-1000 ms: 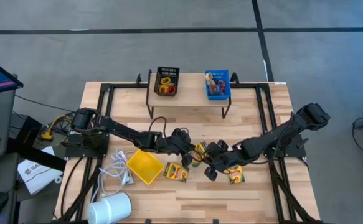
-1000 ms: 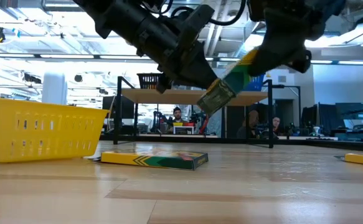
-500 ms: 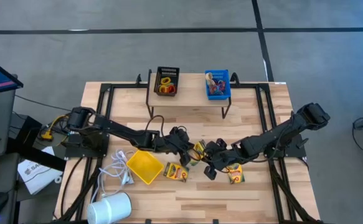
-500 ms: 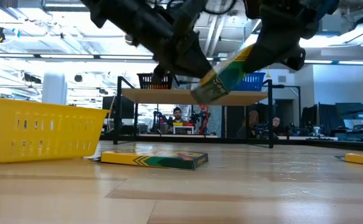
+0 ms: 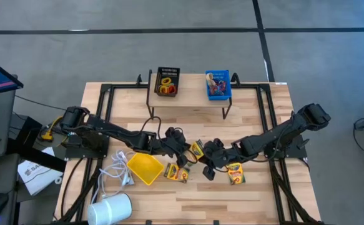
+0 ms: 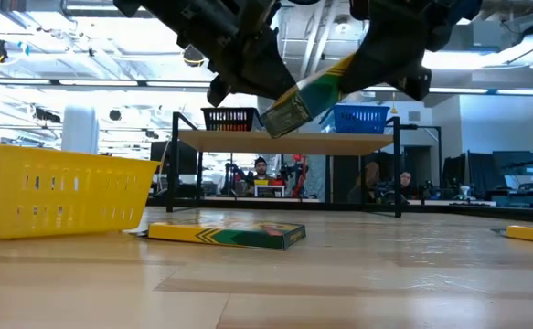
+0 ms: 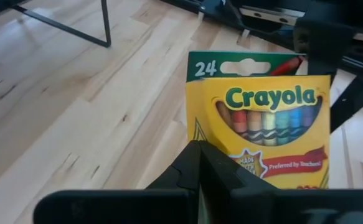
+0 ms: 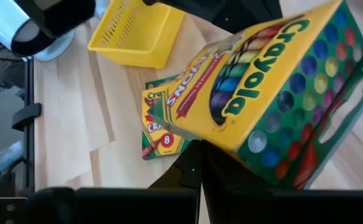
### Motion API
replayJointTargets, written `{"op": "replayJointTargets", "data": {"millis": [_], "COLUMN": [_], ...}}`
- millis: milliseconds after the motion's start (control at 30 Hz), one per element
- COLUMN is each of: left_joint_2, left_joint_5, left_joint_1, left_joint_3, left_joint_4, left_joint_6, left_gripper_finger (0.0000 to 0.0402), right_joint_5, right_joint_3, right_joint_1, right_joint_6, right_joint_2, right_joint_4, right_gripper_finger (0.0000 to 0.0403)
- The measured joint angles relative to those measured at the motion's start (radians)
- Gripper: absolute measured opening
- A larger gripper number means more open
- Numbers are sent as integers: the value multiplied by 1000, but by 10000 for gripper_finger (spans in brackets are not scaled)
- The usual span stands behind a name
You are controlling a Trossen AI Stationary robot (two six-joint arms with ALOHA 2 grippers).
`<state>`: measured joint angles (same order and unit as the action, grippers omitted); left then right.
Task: Pick & Place Office Desk Supplies
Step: Put the yellow crayon box into the yellow bin
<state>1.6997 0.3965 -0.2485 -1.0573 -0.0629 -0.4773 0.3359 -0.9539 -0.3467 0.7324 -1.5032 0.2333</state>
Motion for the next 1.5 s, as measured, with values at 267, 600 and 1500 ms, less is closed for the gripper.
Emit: {"op": "replayJointTargets", "data": {"millis": [267, 600, 1500], "left_joint_2": [-12, -43, -96], "left_joint_5": [25, 95, 240], "left_joint_1": [-8, -44, -136], "left_joint_3": [0, -1, 1], "left_joint_4": [24, 77, 267], "left_joint_6": [-15, -29, -144], "left_gripper_finger": [0, 0, 0], "right_joint_5": [1, -19, -112], "right_joint_3": [0, -52, -232], "right_joint_1": [4, 18, 59], "right_joint_6": [-13, -62, -212], "right_joint_2": [0, -6, -170], "right_joint_4": [-20, -16, -21], "right_gripper_finger": [0, 0, 0]}}
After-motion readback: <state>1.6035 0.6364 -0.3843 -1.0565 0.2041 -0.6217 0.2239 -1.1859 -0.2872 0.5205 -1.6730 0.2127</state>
